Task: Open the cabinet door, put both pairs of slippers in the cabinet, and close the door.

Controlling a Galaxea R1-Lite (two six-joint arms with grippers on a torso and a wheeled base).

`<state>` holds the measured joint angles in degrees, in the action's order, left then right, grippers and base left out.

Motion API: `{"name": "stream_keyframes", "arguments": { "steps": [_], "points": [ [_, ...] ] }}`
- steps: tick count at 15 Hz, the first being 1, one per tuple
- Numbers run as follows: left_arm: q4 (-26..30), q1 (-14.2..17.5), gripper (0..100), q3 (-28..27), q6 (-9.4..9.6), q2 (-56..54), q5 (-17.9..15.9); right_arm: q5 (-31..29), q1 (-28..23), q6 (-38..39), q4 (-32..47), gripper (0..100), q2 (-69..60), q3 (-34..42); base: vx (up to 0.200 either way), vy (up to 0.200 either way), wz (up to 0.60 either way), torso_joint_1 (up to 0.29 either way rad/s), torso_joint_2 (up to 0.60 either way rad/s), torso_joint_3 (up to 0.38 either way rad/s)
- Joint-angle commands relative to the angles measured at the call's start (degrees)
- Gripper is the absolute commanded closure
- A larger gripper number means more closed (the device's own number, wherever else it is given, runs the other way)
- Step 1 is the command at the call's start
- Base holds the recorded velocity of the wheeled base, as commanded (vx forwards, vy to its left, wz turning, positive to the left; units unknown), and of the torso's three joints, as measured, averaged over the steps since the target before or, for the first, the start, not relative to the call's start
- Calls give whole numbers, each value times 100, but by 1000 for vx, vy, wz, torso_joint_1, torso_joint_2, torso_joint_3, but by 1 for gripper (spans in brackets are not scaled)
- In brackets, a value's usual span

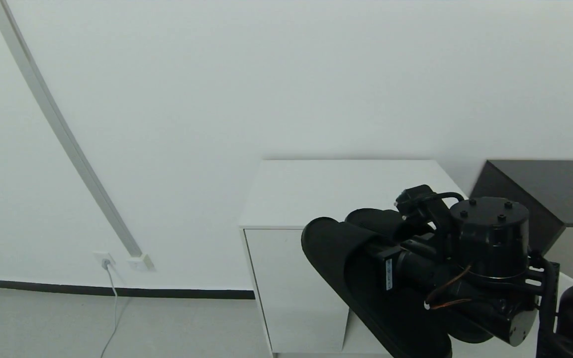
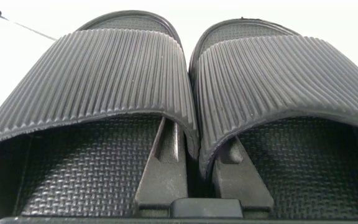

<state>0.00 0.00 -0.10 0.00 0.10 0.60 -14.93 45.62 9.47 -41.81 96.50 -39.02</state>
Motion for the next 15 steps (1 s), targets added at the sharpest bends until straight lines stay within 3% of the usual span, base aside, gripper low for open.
{"name": "stream_keyframes", "arguments": {
  "steps": [1,11,15],
  "points": [
    [0,0,100,1,0,-1,2,-10,0,-7,-2,100,0,9,0,-200,0,-2,7,2],
    [0,0,100,1,0,-1,2,-106,79,2,-2,100,-61,61,0,-200,0,1,2,3],
    [0,0,100,1,0,-1,2,-133,246,-24,-2,100,-193,211,0,0,0,0,0,0]
  ]
}}
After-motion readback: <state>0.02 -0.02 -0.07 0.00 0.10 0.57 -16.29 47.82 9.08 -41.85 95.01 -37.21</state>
